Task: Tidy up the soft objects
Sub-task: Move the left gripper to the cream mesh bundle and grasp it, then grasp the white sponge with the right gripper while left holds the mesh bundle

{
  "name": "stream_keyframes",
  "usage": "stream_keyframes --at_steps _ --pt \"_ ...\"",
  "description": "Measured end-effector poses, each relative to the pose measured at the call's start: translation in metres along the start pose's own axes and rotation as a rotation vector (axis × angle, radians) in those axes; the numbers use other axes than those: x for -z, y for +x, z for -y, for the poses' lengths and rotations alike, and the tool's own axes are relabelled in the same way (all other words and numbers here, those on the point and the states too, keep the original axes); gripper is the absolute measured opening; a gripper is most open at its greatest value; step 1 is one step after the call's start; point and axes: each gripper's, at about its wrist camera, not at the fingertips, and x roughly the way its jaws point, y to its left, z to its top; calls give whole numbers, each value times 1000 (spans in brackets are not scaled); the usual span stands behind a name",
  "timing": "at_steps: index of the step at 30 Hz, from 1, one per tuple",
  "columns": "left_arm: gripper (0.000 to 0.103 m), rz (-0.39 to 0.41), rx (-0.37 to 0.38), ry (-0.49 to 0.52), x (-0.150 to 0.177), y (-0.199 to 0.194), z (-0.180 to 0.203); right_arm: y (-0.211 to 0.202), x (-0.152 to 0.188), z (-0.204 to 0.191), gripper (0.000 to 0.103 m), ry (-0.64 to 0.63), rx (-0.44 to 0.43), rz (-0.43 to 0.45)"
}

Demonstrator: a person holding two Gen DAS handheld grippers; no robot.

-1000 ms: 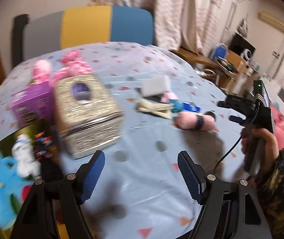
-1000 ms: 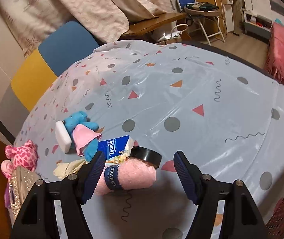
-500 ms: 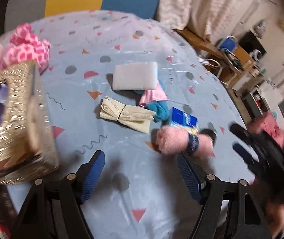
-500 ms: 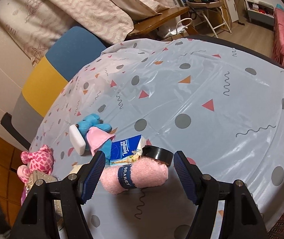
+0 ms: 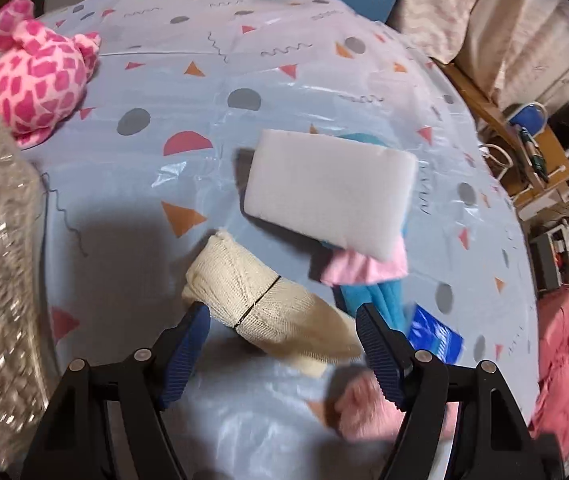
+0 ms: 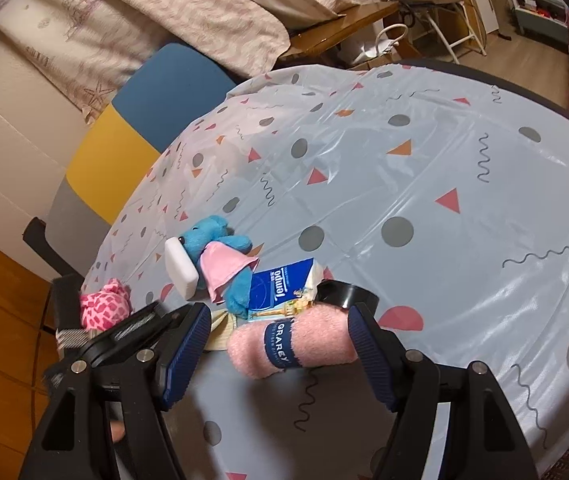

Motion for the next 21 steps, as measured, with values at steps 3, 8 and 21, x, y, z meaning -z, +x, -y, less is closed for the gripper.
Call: stream_keyframes --at_steps 3,8,21 --pt "76 -8 -38 10 -7 15 2 1 0 0 72 6 -12 -9" --pt "80 -7 -87 107 -6 32 9 4 0 3 72 26 -18 -29" --pt "26 20 -57 476 81 -3 -1 6 2 5 72 38 -20 -40"
